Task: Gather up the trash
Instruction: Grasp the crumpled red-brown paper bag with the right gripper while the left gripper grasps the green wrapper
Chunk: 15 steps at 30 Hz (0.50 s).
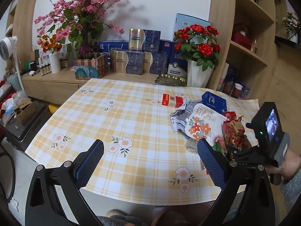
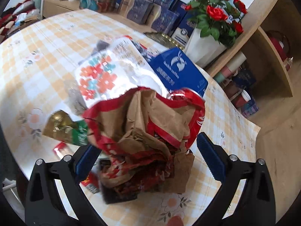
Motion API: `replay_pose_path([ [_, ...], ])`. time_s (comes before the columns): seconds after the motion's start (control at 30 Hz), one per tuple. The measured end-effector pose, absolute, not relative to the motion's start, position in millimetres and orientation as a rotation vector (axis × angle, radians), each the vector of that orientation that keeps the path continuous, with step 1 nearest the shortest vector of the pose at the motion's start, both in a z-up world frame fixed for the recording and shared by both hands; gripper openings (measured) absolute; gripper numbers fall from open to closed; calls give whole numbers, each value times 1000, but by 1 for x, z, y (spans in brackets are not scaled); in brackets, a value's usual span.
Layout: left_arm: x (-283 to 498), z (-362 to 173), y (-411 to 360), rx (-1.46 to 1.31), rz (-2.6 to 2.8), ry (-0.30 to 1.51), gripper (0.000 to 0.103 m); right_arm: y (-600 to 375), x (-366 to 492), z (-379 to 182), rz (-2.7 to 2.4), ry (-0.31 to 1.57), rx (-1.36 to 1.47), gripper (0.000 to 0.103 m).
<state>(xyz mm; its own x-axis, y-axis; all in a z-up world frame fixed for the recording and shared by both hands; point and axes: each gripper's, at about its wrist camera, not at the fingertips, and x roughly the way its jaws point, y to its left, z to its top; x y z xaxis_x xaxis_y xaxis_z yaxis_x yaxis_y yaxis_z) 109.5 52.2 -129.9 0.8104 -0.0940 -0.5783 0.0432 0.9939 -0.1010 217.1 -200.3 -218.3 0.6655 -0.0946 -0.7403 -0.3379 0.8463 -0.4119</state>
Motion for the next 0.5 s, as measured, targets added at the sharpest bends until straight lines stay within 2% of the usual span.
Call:
replay_pose_path([
  [0.1, 114, -140, 52, -112, -110, 659, 88, -208, 225, -225, 135, 877, -493, 96],
  [0.13, 116, -144, 53, -129, -125, 676, 84, -213, 226, -226, 150, 889, -452, 88],
  [0.2, 120, -153, 53, -167, -152, 713, 77, -219, 223, -223, 158, 880, -395, 79],
  [0.23, 122, -157, 53, -183, -163, 731, 71, -220, 220, -219, 170, 860, -378, 66],
  [0.27, 124, -161, 53, -195, -176, 742, 64, -221, 216, -215, 180, 843, -364, 61],
  [0.37, 129, -173, 47, -225, -233, 782, 53, -228, 201, -200, 177, 785, -313, 59],
  [0.5, 136, -186, 30, -239, -329, 815, 45, -241, 179, -178, 162, 692, -218, 58],
])
